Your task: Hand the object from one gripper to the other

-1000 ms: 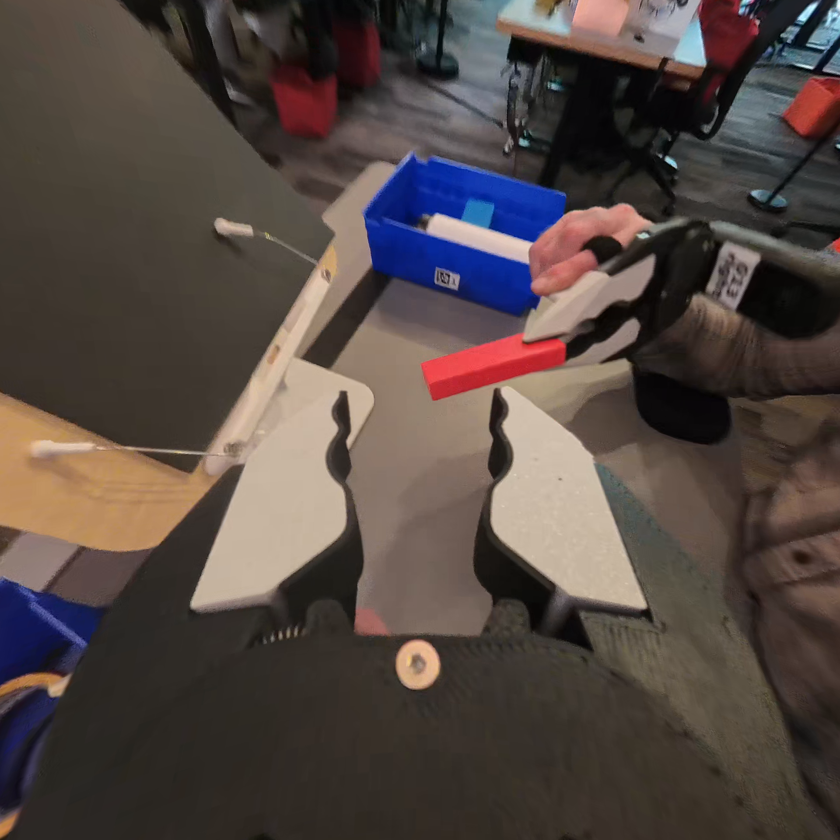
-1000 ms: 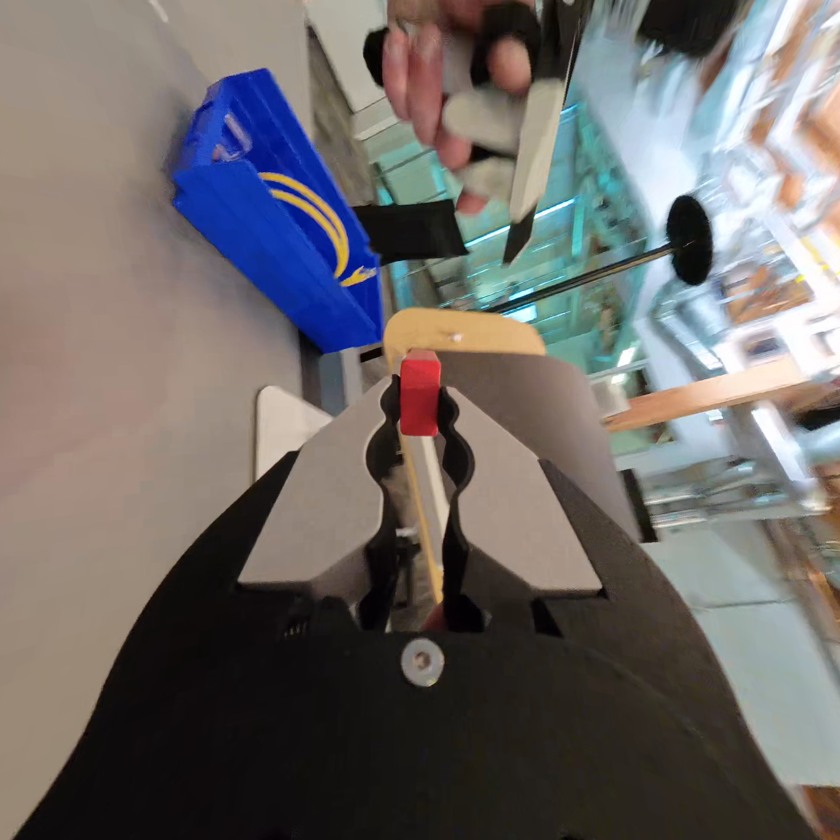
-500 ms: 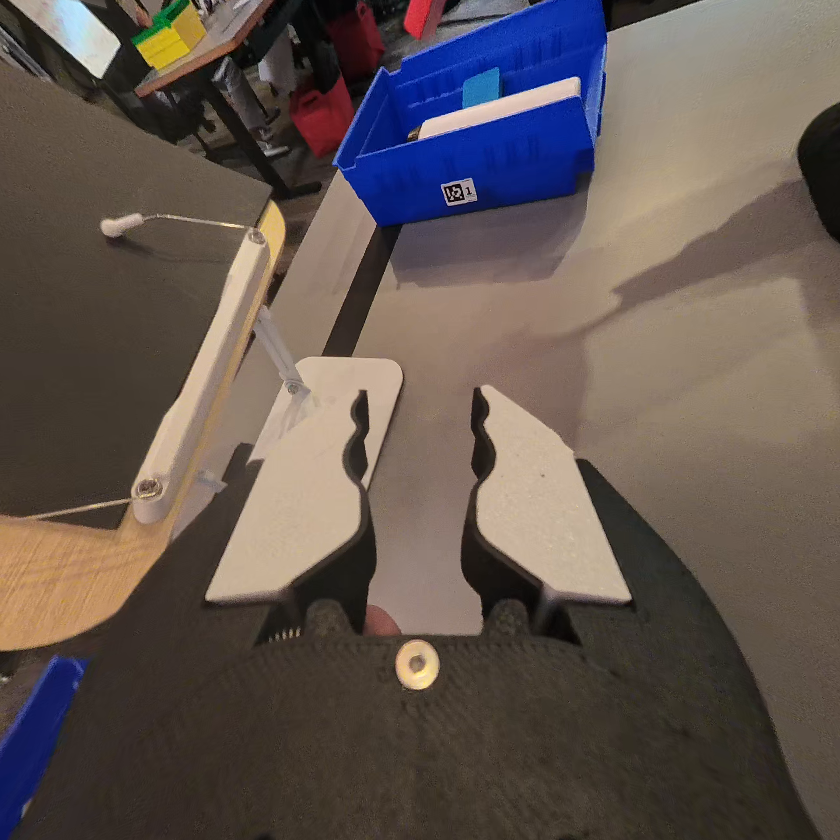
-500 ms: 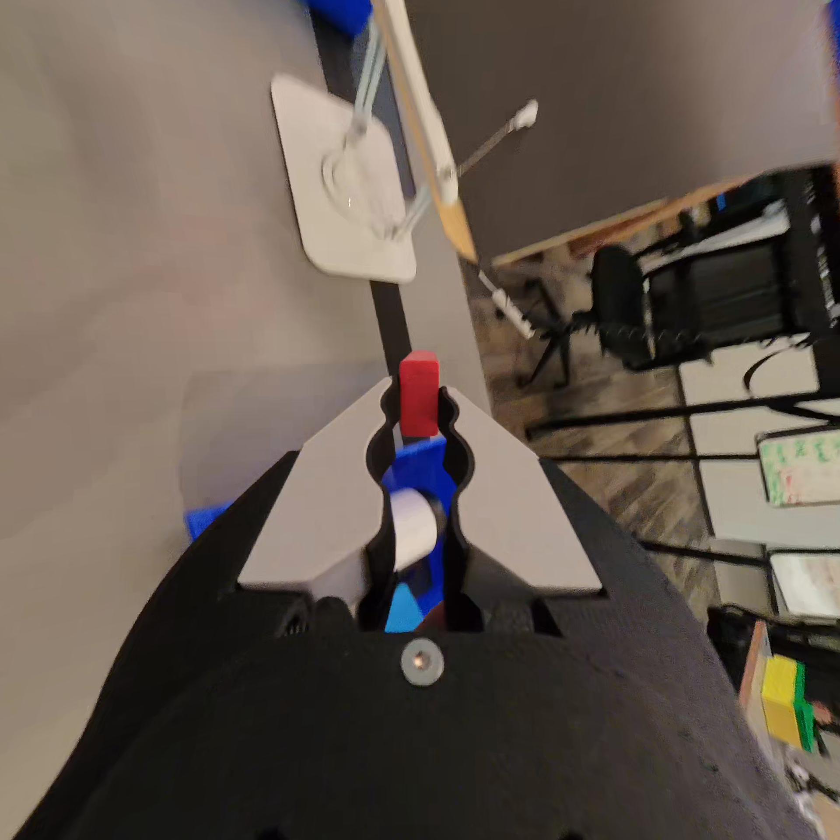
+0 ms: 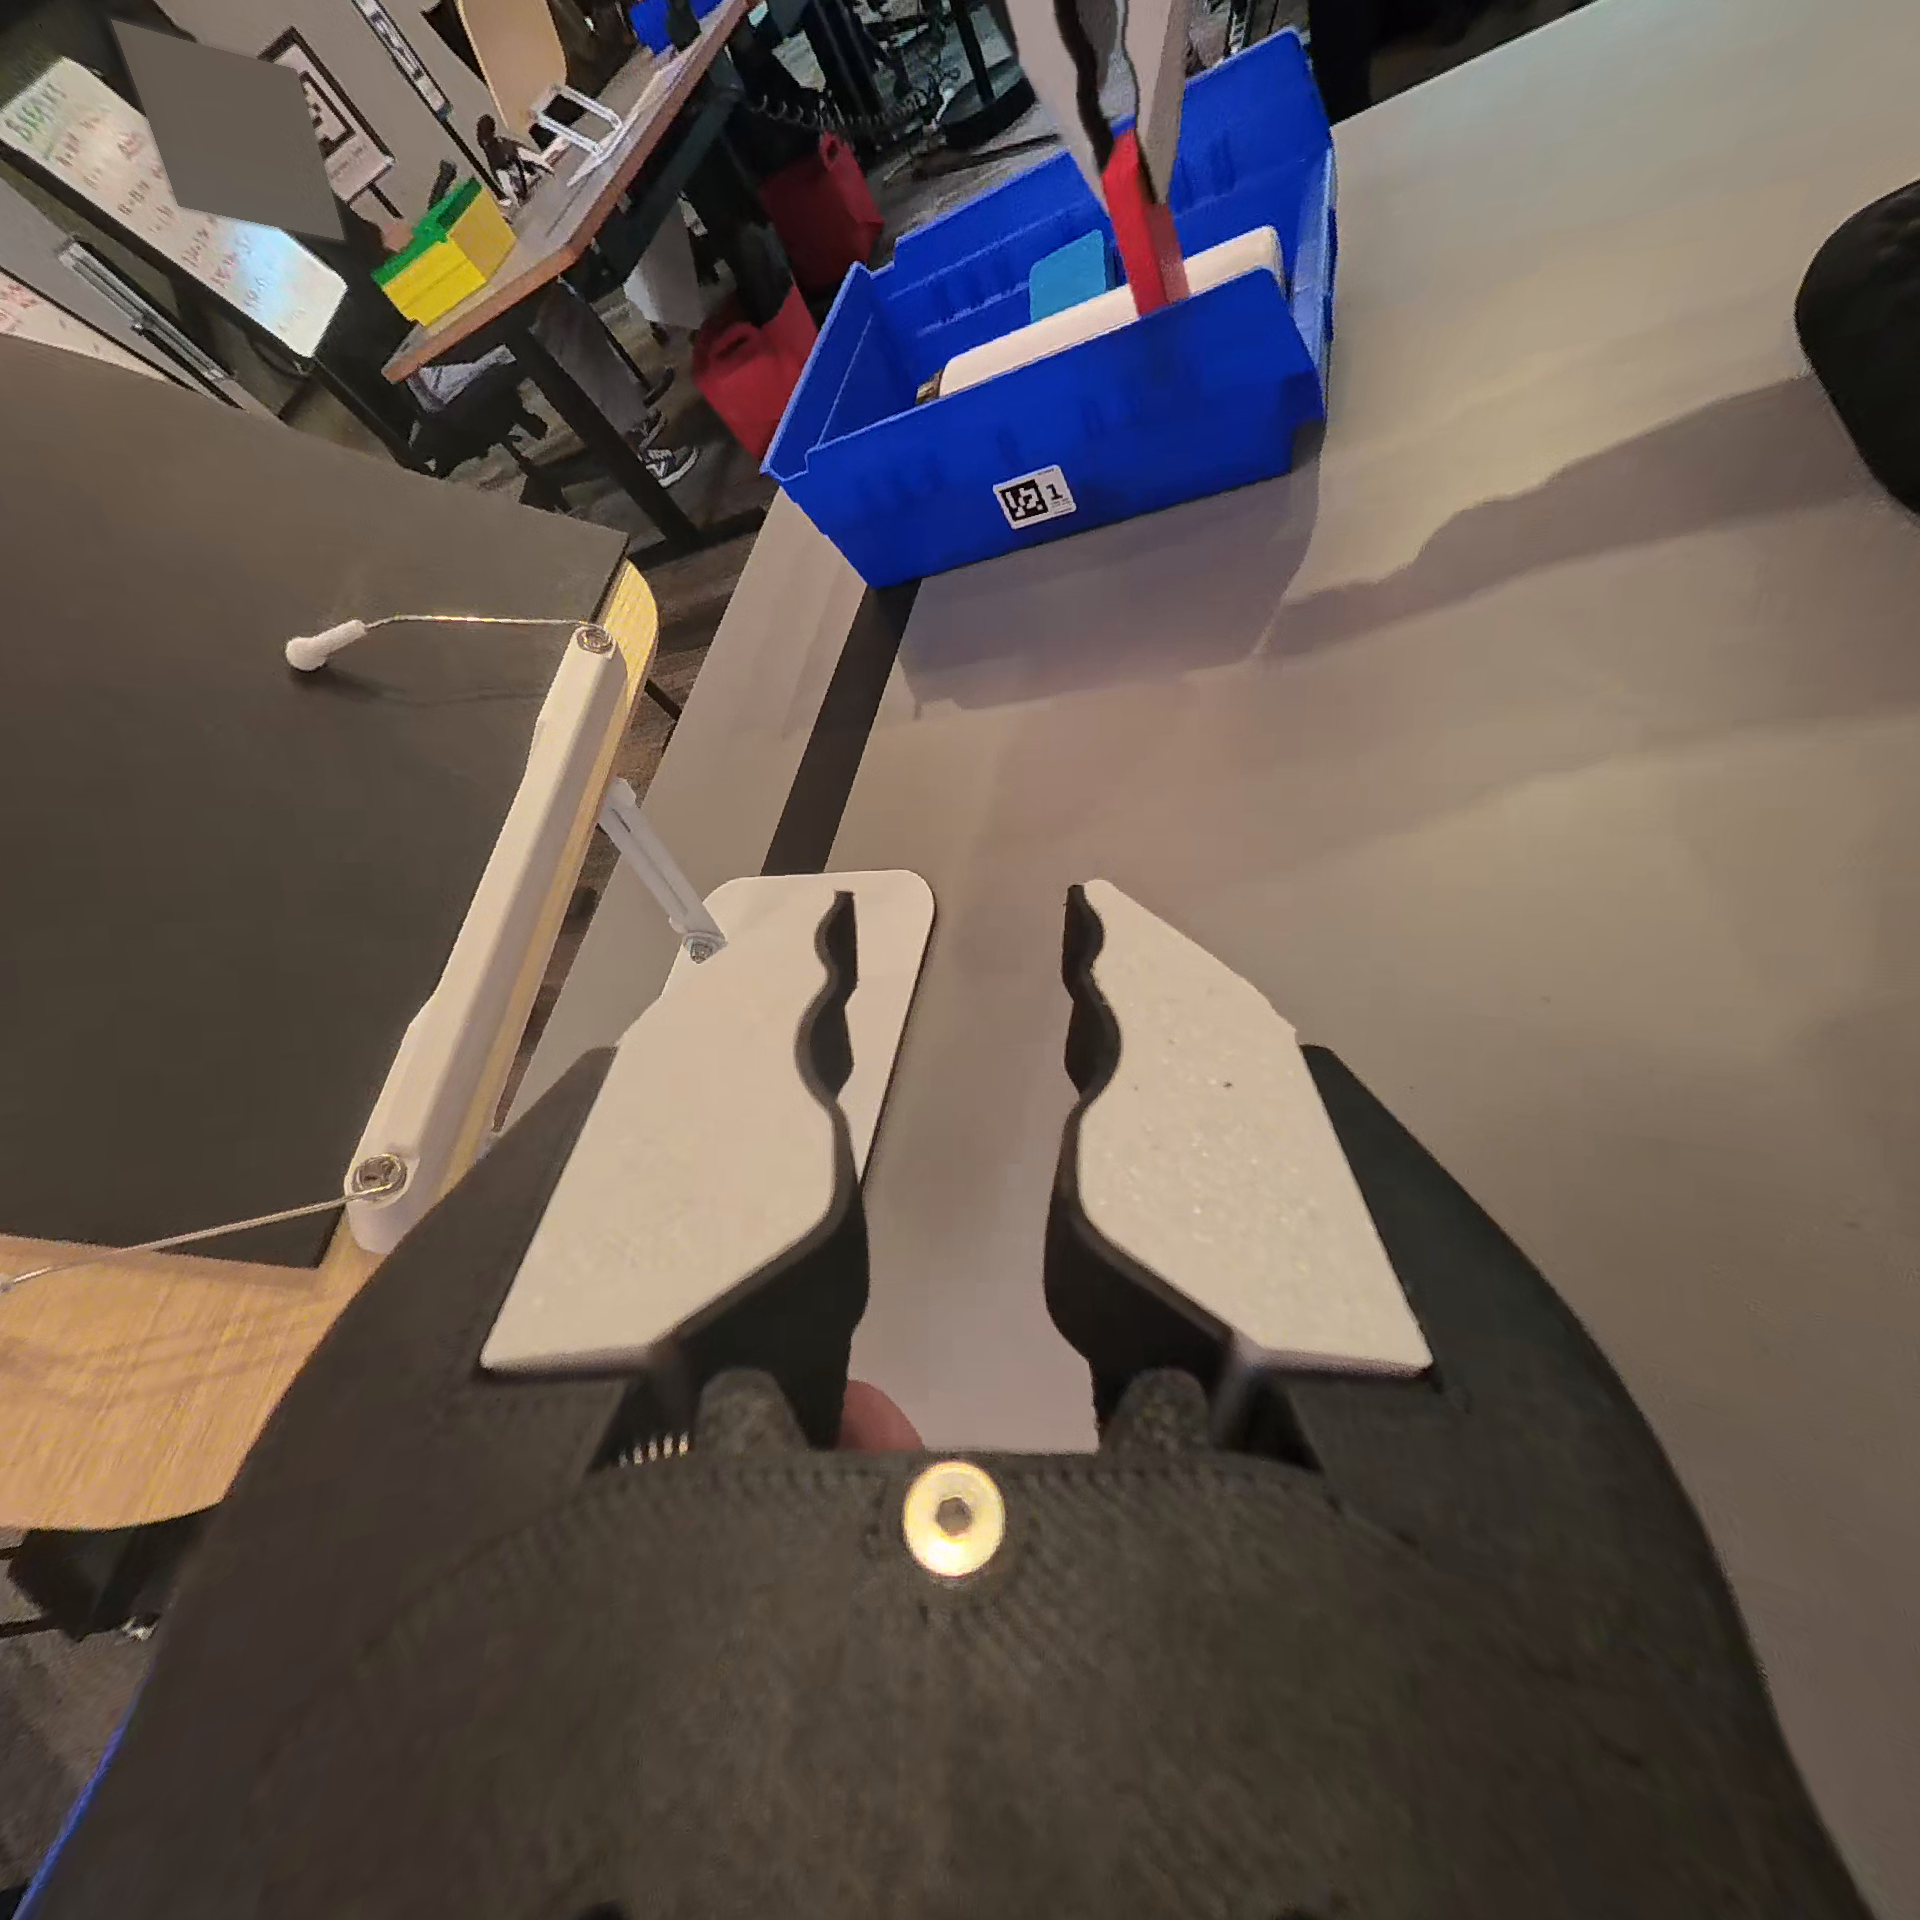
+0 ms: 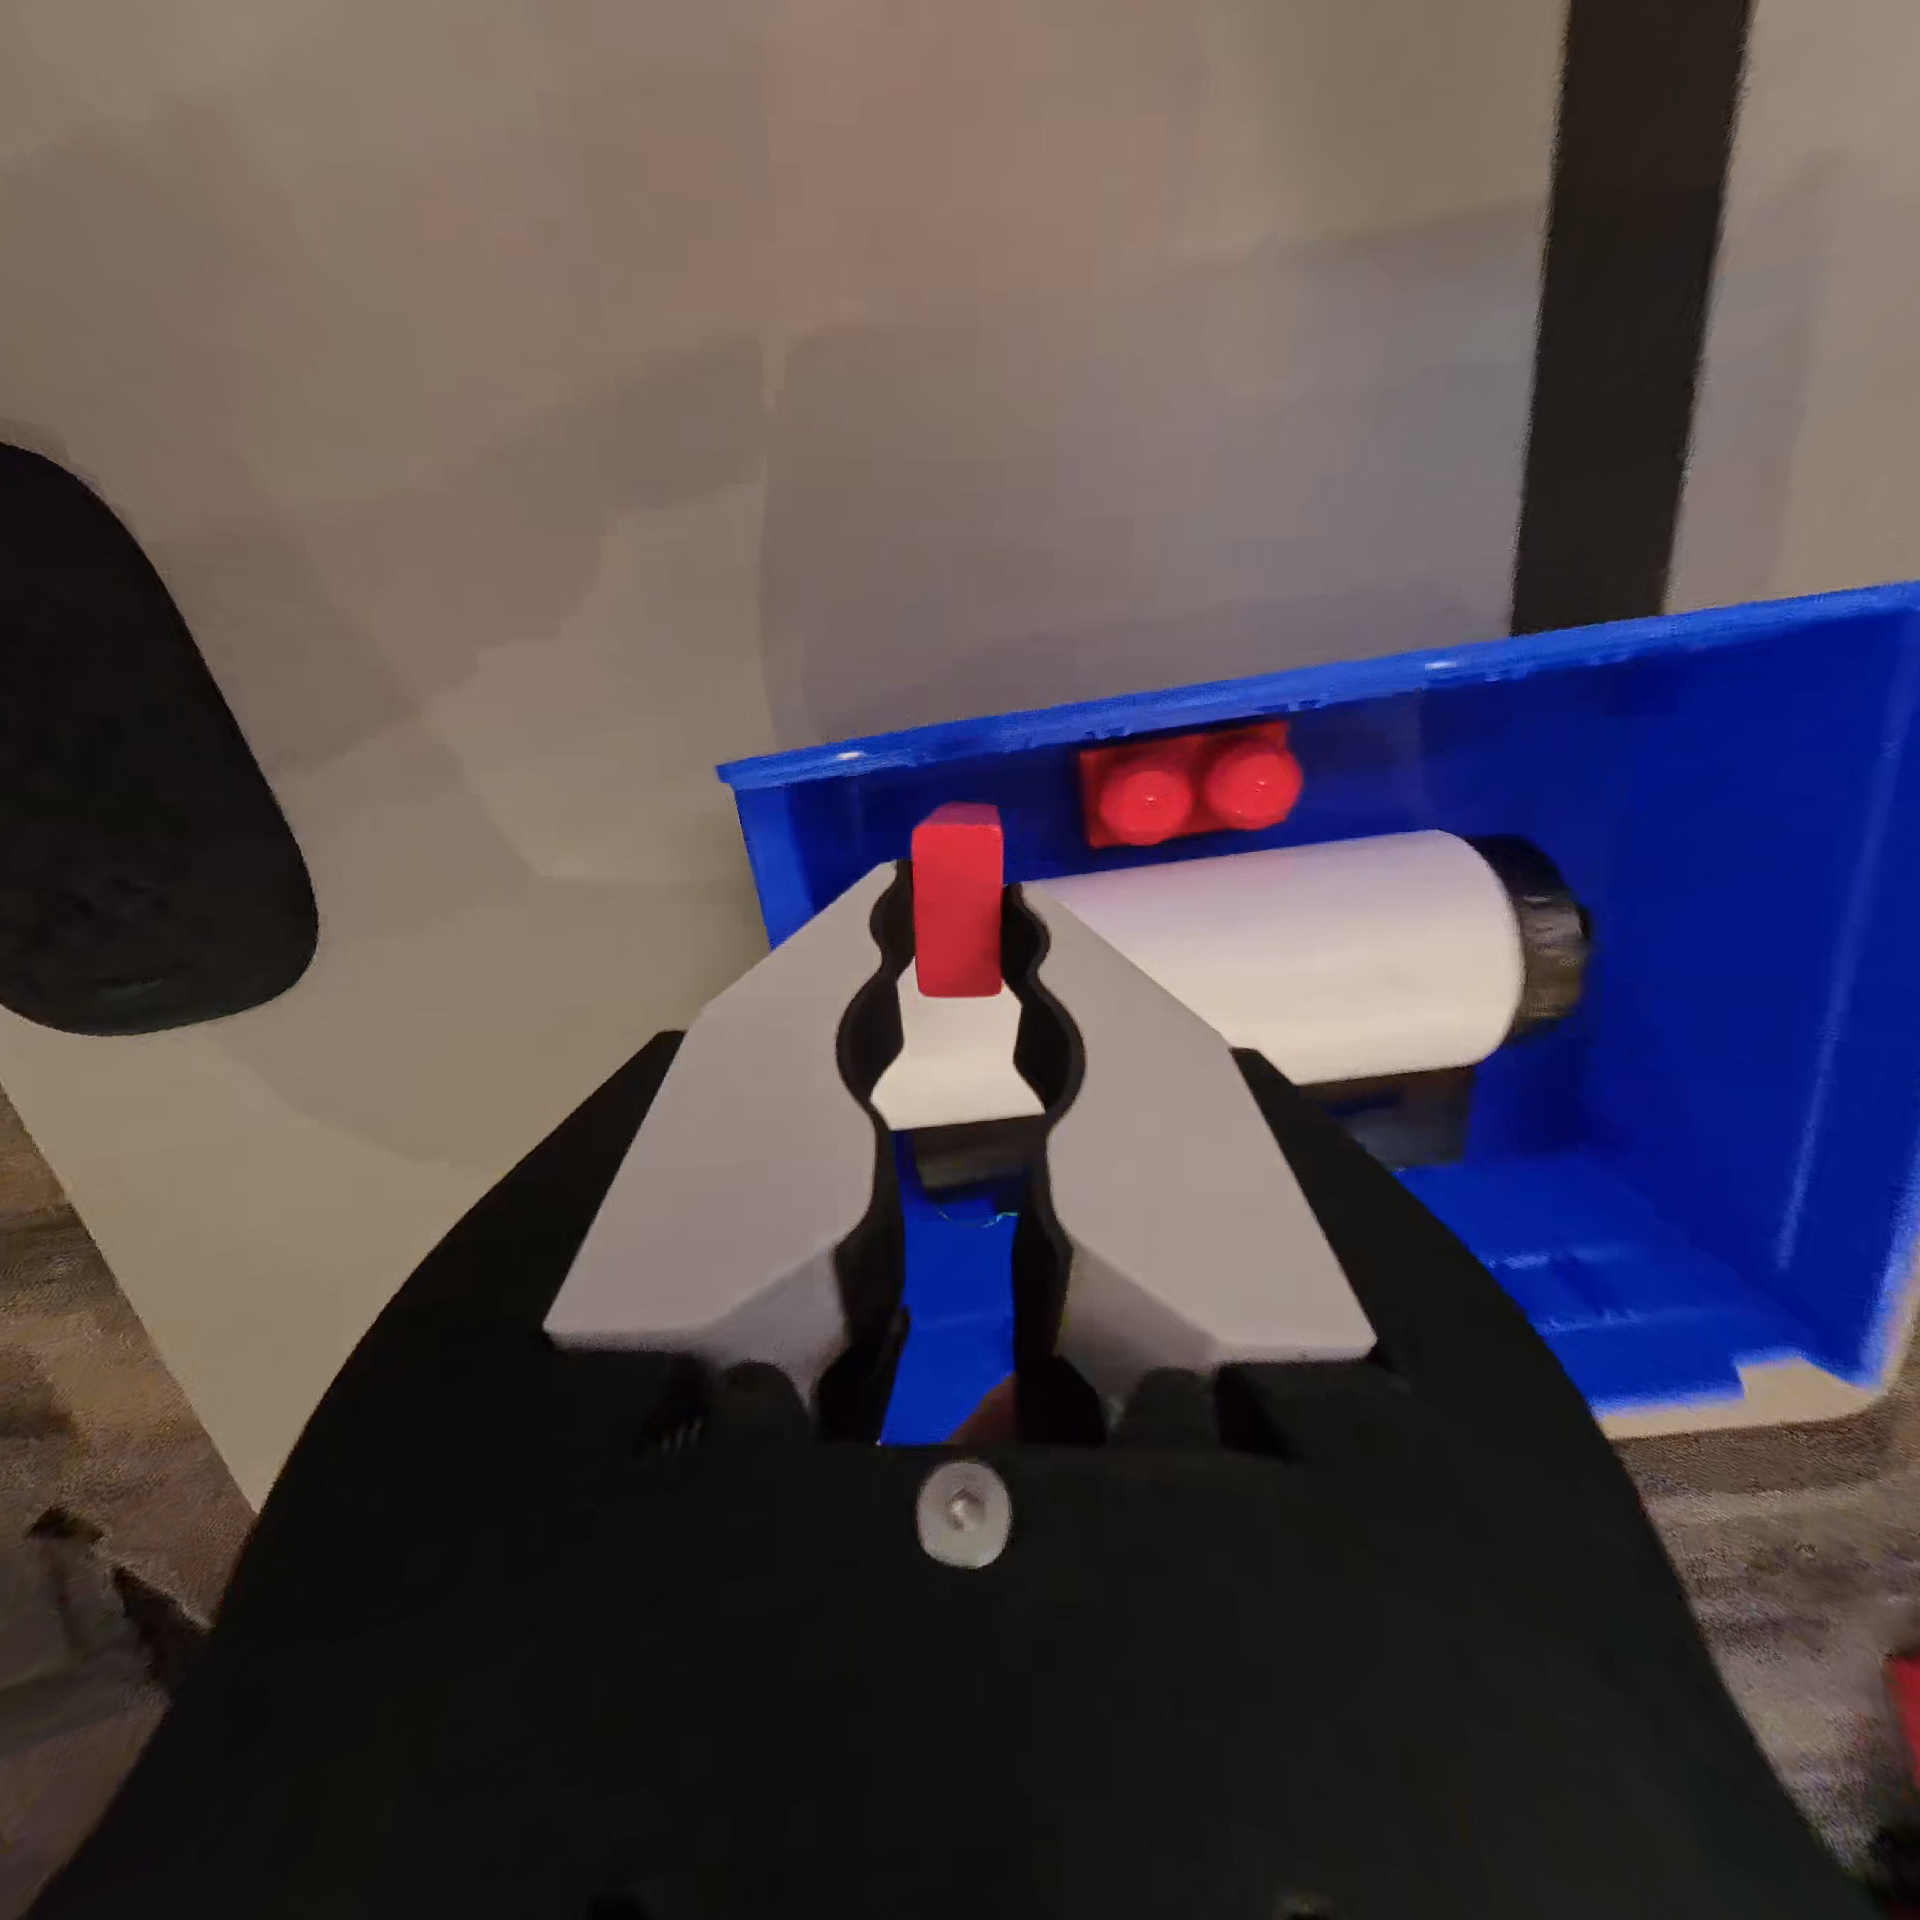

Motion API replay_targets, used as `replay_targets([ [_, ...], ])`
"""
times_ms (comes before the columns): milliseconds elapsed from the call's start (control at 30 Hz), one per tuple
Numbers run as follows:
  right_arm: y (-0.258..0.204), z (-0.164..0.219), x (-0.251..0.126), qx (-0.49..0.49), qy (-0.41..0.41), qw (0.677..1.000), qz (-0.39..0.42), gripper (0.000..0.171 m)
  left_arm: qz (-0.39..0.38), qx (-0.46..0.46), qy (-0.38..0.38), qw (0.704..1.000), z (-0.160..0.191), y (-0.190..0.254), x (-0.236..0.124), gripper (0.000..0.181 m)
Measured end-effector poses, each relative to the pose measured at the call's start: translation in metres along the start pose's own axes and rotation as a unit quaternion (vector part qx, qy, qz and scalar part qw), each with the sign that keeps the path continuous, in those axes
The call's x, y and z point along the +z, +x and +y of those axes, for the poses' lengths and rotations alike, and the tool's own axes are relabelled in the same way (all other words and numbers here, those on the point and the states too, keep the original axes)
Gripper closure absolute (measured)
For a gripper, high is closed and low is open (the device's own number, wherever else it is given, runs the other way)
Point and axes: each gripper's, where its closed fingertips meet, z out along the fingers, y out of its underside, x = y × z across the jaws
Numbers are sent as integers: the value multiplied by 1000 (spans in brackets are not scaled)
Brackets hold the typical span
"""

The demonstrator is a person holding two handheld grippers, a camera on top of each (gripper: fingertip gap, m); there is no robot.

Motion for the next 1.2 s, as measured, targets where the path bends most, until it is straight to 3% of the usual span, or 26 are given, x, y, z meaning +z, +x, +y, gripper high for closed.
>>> replay_targets([
  [267, -7, 13, 49, 37, -44, 992, -114, 158, 6, 10, -22, 1000, 10, 3, 4, 144],
  [400, -3, 8, 56, 47, -24, 989, -136, 158, 8, 15, -34, 999, 15, 5, 7, 144],
  [1067, 30, 14, 85, 31, 5, 999, -14, 133, 18, 22, -53, 998, 25, 10, 13, 145],
  [1200, 33, 18, 87, 26, -9, 999, 21, 119, 17, 22, -53, 998, 24, 9, 14, 145],
])
